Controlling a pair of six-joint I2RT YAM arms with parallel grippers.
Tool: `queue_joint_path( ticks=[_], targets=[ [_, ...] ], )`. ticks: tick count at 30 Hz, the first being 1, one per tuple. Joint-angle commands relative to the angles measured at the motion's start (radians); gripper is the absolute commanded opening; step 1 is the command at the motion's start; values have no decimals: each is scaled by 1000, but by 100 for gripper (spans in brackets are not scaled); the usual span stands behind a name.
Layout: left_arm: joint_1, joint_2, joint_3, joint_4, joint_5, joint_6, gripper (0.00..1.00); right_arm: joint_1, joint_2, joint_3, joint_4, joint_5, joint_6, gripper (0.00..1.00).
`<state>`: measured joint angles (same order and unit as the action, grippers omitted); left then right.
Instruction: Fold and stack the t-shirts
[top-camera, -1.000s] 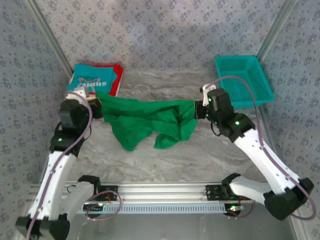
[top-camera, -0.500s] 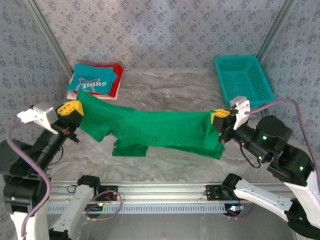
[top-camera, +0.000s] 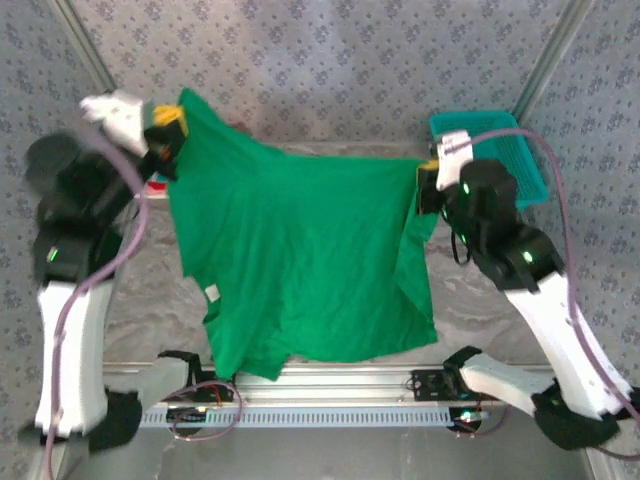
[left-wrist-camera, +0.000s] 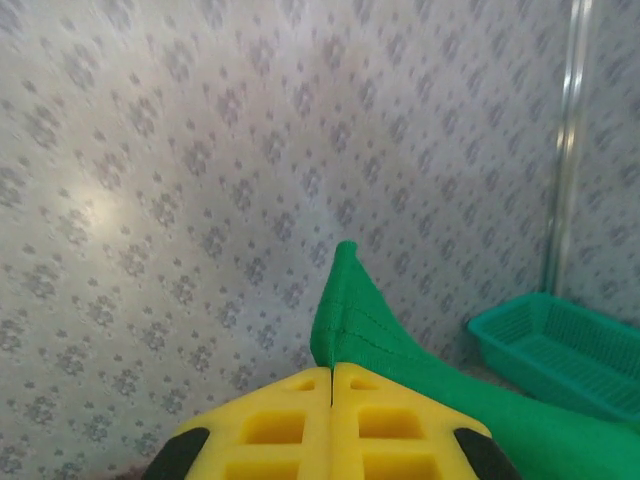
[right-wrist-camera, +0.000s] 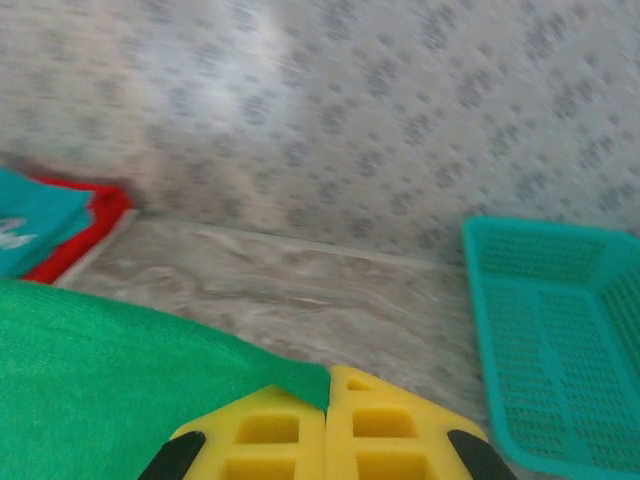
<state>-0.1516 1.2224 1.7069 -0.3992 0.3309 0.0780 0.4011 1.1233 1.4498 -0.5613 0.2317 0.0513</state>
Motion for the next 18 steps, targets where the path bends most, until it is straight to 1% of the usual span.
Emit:
queue_joint_path(
  ticks=[1,2,3,4,5,6,7,8,9,10,12,13,14,16,18],
  targets=[
    [6,188,-3,123,16,93,0,-132,139,-57,193,-110,53,0],
    [7,256,-2,156,1,112,2,-167,201,-66,259,-129,49,0],
    [15,324,11,182,-3,128,18,-198,272,-53,305,-171,51,14],
    [23,385,30,195,-4,136,28,-224,335,-26,328,-212,56,26],
    [31,459,75,198,-24,136,51,-245,421,28,326,-250,61,48],
    [36,531,136,186,-74,113,82,-265,505,108,283,-275,77,69],
    [42,581,201,150,-95,85,99,-276,577,188,228,-290,82,82],
    [47,623,286,89,-75,62,100,-281,636,268,163,-296,87,87],
    [45,623,307,76,-43,44,100,-281,661,311,142,-295,88,89],
    [35,591,264,118,-46,26,100,-275,656,307,153,-297,80,89],
    [3,434,-6,344,-101,-4,100,-255,592,239,192,-277,78,92],
    [-9,365,-115,413,-135,-35,100,-247,562,215,177,-269,85,93],
    [-18,295,-212,434,-147,-73,100,-241,526,191,144,-266,101,93],
    [-57,195,-336,378,-175,-109,100,-229,451,120,89,-266,138,92],
    [-116,99,-499,355,-182,-158,100,-193,357,0,64,-234,168,90]
  ],
)
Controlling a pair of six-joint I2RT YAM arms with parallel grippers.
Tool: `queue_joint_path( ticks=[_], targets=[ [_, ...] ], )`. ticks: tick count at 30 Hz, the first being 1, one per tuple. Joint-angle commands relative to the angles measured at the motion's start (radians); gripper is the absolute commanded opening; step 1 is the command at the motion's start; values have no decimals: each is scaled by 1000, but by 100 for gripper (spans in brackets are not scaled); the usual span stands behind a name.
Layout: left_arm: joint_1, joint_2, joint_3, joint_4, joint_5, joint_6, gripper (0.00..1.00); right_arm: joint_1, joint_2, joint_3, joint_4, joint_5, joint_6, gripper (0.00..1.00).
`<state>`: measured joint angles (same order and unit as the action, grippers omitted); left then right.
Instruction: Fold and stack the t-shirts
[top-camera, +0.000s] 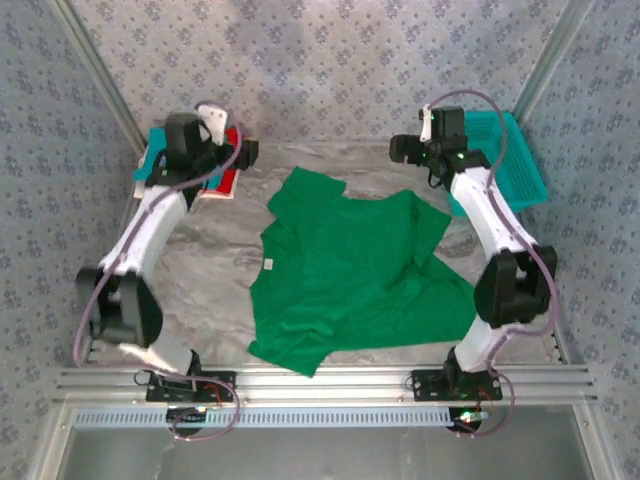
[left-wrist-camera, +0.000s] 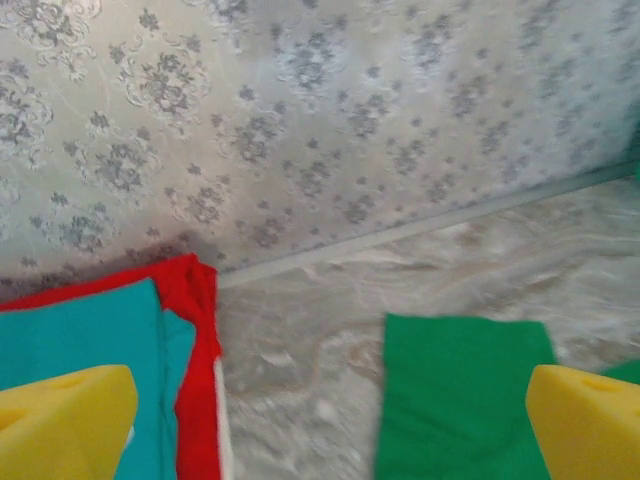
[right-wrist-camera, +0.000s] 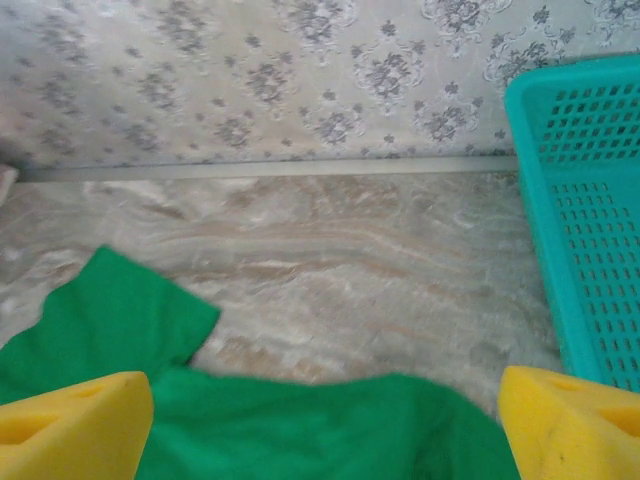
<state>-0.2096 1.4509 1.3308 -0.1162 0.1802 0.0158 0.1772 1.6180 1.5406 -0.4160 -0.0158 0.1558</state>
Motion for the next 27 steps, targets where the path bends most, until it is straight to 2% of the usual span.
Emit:
queue_joint_path(
  ticks=[1,2,4,5,7,10,11,12,13,16,18,21,23,25,27],
  targets=[
    [-84,-161,-195,74,-39,-131,98,46,-174,-153,-77,15,79,88],
    [-110,-187,-274,81,-47,-178,95,56,-207,-220,-69,-8,99,85],
    [-145,-185,-375,80,-16,-263,81,56,-242,-309,-73,-39,149,80],
    [-167,-160,-411,87,-6,-298,75,53,-254,-338,-81,-40,166,73],
    [-209,-89,-442,106,14,-336,72,35,-259,-427,-69,-40,208,65],
    [-258,63,-418,157,33,-368,63,-12,-186,-451,-62,-15,236,38],
    [-264,117,-395,169,27,-378,53,-22,-149,-443,-55,11,237,32],
    [-265,170,-367,179,24,-393,42,-22,-113,-434,-55,34,239,30],
    [-264,211,-346,193,18,-398,39,-24,-84,-428,-52,52,241,29],
    [-255,356,-247,174,4,-406,37,-21,22,-383,-73,120,253,25],
    [-248,443,-162,110,-8,-413,31,-25,104,-322,-101,103,245,23],
    [-239,537,-84,46,-29,-436,31,-18,163,-287,-76,91,249,20],
    [-224,560,-69,10,-67,-469,29,-6,170,-283,-69,100,258,21],
    [-193,551,-92,5,-94,-497,22,-3,168,-281,-81,101,269,29],
    [-144,535,-128,9,-124,-508,21,-8,160,-277,-104,92,264,29]
  ],
)
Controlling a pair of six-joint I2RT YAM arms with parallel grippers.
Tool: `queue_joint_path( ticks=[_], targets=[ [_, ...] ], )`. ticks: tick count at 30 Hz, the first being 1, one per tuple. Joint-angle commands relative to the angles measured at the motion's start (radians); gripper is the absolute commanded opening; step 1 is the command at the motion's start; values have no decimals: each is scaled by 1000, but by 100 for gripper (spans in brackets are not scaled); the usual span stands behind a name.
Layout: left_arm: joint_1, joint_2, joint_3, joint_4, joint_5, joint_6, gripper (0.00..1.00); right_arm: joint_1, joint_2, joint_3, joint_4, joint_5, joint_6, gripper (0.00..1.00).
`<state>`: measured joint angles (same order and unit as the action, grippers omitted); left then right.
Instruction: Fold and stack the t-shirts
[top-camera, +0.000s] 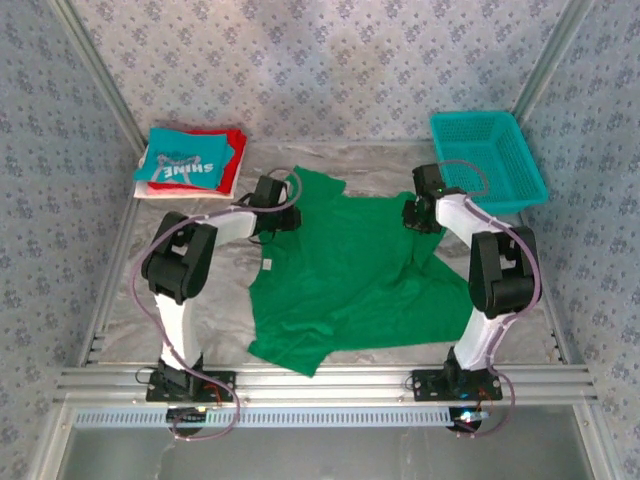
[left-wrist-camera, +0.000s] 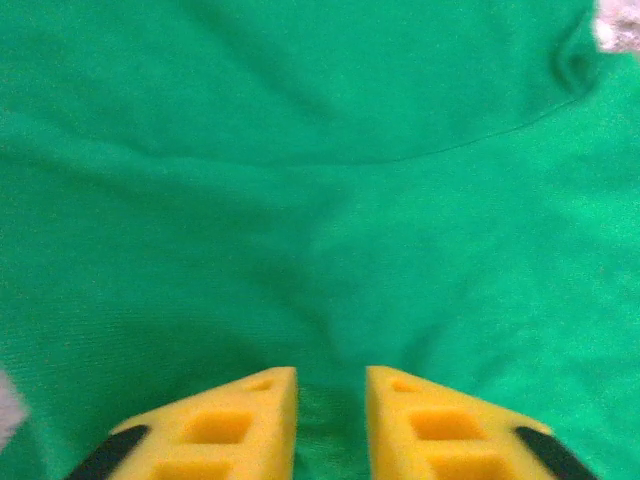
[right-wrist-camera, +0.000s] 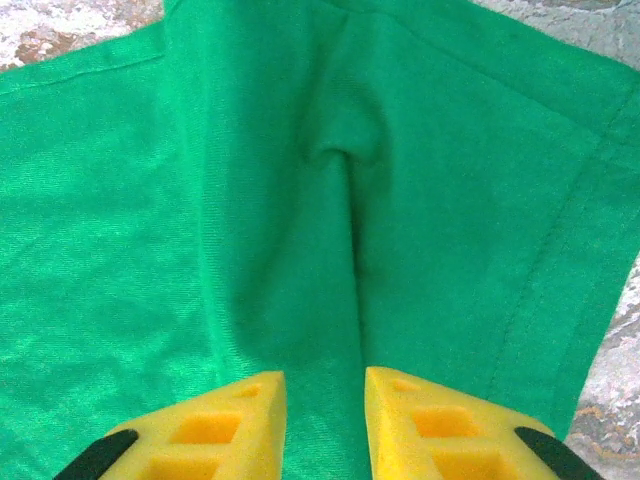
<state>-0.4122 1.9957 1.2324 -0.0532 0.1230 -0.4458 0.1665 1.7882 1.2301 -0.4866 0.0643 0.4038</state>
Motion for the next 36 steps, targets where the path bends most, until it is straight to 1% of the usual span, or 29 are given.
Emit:
queue_joint_path(
  ticks=[1,4,5,6,10,13,17,18,19,21,23,24,27,30,33,36],
  targets=[
    [86,-8,-36,-59,-60,-47,21,-1,-17,34,-39,10,14,30],
    [184,2,-22,-106,12,-28,20,-8,-39,28,-43,0,10,31],
    [211,-3,-18,-124,22,-18,17,-9,-48,26,-51,-2,10,32],
    [235,-16,-17,-129,26,-5,16,-9,-54,25,-55,-3,9,32],
    [276,-44,21,-157,23,51,17,-14,-51,21,-60,-3,10,33],
    [263,-44,75,-197,27,87,17,-12,-9,59,-43,2,3,33],
    [244,-69,79,-192,41,86,20,2,80,159,-49,-5,-3,32],
    [237,-82,73,-192,40,84,20,2,106,189,-60,-23,-2,32],
    [228,-94,68,-193,37,79,20,2,132,222,-79,-47,-3,34],
    [209,-136,48,-201,38,71,22,-5,192,287,-103,-65,0,41],
    [184,-190,16,-206,26,59,23,-13,235,337,-110,-73,6,41],
    [169,-224,-8,-208,14,50,23,-13,255,360,-110,-56,8,41],
    [128,-325,-99,-189,-10,15,24,-15,319,434,-154,-45,20,46],
    [96,-401,-185,-179,-30,-26,25,-20,368,480,-184,3,46,50],
    [74,-443,-254,-175,-44,-40,26,-25,409,504,-188,21,65,54],
    [75,-458,-312,-165,-65,-48,26,-26,461,552,-210,28,73,54]
  ],
)
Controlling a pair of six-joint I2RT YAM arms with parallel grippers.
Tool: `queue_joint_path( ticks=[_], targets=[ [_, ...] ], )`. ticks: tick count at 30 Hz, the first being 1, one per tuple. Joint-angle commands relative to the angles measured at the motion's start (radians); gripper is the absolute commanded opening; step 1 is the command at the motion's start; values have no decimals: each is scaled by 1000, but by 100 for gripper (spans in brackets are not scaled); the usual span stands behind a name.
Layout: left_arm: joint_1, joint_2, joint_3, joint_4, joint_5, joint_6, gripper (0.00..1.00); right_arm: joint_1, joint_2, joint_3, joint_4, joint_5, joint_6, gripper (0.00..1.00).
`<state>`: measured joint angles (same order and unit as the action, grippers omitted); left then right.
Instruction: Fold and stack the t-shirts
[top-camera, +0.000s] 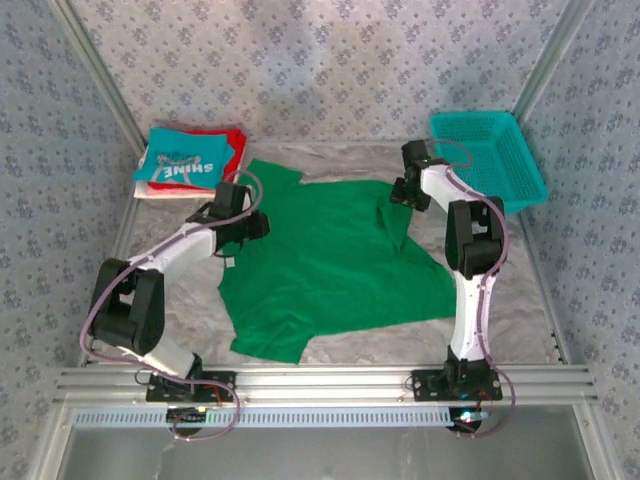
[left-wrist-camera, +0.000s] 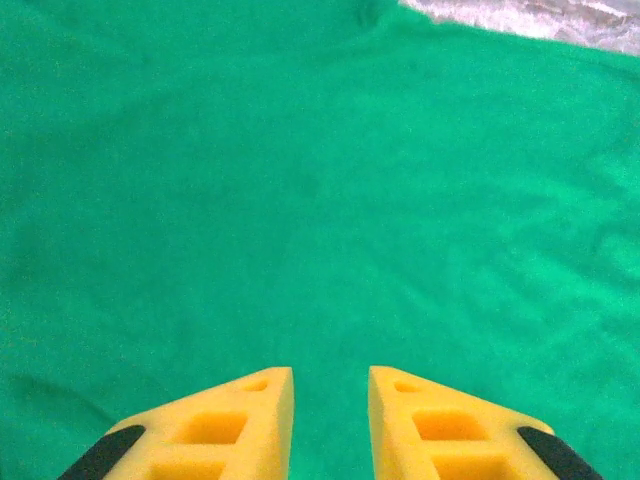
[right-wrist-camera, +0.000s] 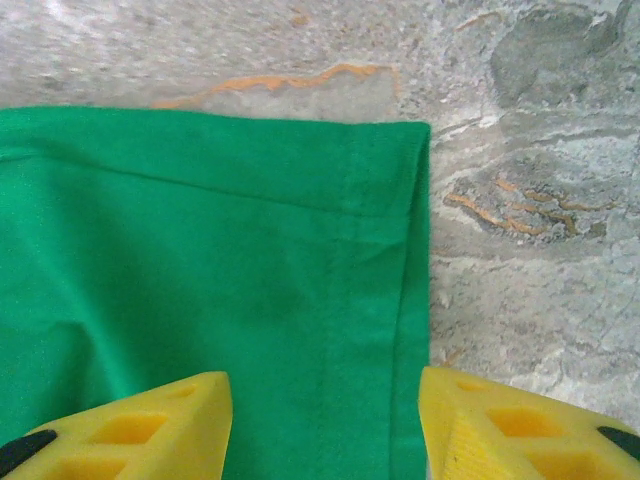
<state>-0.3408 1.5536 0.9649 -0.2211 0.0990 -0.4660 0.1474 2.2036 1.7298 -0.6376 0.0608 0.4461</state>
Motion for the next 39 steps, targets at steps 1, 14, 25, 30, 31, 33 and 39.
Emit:
queue_joint_path(
  ticks=[1,14,25,30,31,33,39],
  targets=[
    [3,-18,-60,5,-50,-28,26,-9,62,69,-60,30,32,54],
    [11,27,-55,20,-68,-21,25,-16,21,110,-65,125,-10,0],
    [13,55,-51,38,-79,-19,25,-71,42,257,-42,177,-148,0],
    [13,58,-49,31,-80,-10,27,-74,139,445,-85,191,-214,19],
    [13,55,-48,24,-85,-7,27,-74,152,484,-107,204,-219,19],
    [13,47,-43,16,-94,-2,28,-72,150,509,-114,212,-227,27],
    [20,48,39,-21,-103,15,34,-46,14,427,-116,245,-220,52]
  ],
)
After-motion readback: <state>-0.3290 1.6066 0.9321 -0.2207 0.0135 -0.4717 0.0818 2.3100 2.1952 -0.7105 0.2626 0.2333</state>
